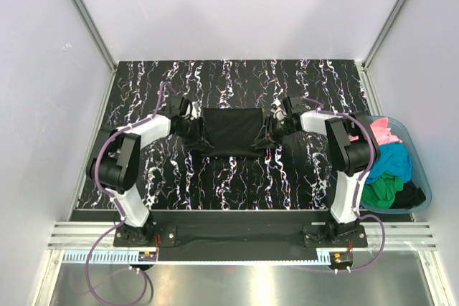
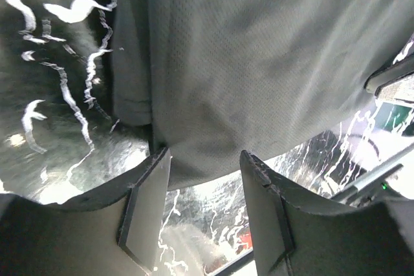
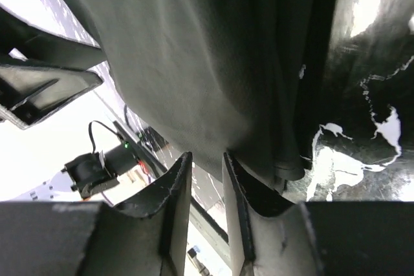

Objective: Fold and stack the t-shirts
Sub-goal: Fold the tshirt

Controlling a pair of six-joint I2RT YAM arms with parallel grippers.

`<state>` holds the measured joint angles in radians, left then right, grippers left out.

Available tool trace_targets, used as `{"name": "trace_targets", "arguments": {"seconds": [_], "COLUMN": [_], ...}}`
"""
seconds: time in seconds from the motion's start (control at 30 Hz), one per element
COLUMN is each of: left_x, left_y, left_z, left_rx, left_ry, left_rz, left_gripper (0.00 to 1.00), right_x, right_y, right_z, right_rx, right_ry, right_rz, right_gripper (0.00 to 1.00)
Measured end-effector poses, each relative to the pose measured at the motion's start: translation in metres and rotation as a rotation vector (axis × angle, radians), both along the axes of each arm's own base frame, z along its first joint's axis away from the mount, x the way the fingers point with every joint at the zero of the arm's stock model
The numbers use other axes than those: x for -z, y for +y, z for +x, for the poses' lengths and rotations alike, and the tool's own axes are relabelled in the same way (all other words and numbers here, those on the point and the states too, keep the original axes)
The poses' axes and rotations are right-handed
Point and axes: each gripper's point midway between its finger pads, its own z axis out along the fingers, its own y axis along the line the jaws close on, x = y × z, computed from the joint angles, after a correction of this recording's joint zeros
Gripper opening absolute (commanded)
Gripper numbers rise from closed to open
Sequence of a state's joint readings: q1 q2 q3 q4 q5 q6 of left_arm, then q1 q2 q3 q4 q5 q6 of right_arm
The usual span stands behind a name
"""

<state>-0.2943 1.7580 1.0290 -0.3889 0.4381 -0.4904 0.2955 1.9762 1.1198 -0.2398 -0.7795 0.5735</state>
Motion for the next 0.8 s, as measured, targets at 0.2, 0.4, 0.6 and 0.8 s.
{"name": "trace_targets", "arguments": {"seconds": [0.2,0.4,0.6,0.8], "left_x": [-0.049,-0.105,-0.067,-0.019], "left_y": [-0.003,-0.031,-0.079,-0.077], "left_z": [0.038,0.054,0.004,-0.027], "left_rx": [-0.036,-0.035,0.033,0.033], "left_ry": [-0.104,-0.240,-0.137,0.010], "left_rz": [0.024,-0.057,-0.108,-0.033], "left_gripper": [0.54,0.54,0.53,0.52], "right_x": [-0.044,-0.068,0.000,0.002], "right_y": [0.006,0.006,-0.021,-0.031], "right_z": [0.054,0.128,0.139,0.154], "right_rx": [0.046,0.105,0.161,0.172], "right_ry": [-0.130,-0.270,-0.150,-0.149], "right_rz": [-0.016,0.004,-0.065,-0.062], "right_gripper": [0.29,0.30,0.30,0.33]}}
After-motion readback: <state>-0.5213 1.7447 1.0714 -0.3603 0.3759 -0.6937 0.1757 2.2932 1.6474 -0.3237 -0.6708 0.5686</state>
